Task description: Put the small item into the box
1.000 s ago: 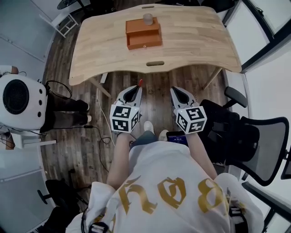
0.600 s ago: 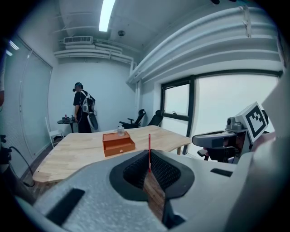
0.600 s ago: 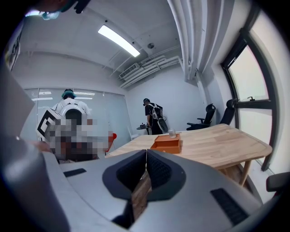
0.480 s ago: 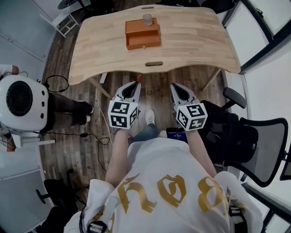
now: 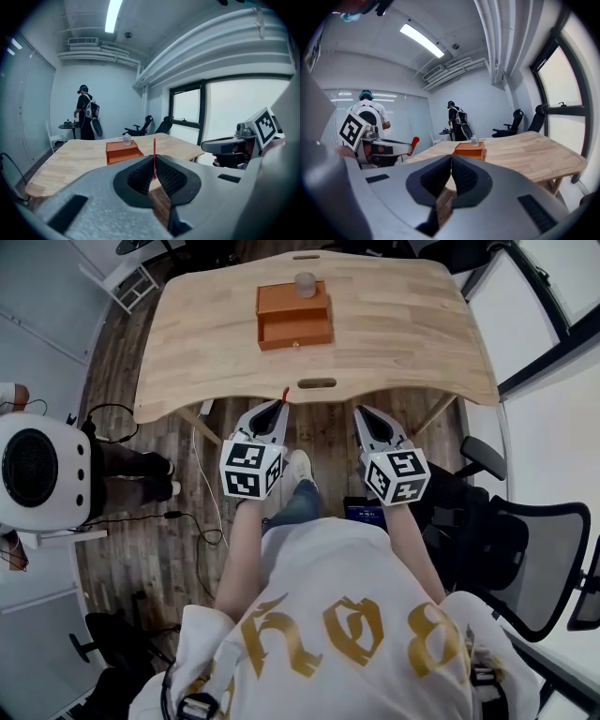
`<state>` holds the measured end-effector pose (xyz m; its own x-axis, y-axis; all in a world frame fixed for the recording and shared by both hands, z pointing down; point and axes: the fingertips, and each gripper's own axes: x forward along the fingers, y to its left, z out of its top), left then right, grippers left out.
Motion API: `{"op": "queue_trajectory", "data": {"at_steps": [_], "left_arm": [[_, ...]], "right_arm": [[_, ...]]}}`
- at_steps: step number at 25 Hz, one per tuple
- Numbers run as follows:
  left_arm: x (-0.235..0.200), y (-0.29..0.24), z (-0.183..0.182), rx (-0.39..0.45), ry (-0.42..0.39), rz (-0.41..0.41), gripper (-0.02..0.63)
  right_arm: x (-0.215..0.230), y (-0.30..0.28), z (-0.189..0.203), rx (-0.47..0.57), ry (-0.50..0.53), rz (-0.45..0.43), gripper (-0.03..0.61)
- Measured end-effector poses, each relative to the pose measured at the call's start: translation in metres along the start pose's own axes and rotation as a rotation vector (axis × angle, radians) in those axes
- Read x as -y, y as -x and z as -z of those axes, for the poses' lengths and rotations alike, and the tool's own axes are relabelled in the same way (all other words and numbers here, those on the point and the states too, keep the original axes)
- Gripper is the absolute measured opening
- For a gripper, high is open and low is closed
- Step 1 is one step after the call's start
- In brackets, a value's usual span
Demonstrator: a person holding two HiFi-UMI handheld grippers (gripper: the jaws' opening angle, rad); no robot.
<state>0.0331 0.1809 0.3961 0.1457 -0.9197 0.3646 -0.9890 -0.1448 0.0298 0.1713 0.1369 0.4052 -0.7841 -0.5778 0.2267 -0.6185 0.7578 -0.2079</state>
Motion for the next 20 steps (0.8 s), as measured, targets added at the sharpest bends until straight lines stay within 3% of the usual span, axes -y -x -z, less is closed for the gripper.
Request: {"op": "queue_trajectory", "data": {"at_steps": [12,20], "left_arm": [[-0.106,-0.123,-0.045,-0.013,0.03,0.022,0.019],[-0.181,-0.19,-0.068,-0.036,0.039,0.051,0.018]], "right_arm": [[0.06,-0.147,-0.041,-0.04,-0.003,0.028,0.012],[0.071,-0.25,-0.064,-0.059,-0.009,0.028,0.012]]}}
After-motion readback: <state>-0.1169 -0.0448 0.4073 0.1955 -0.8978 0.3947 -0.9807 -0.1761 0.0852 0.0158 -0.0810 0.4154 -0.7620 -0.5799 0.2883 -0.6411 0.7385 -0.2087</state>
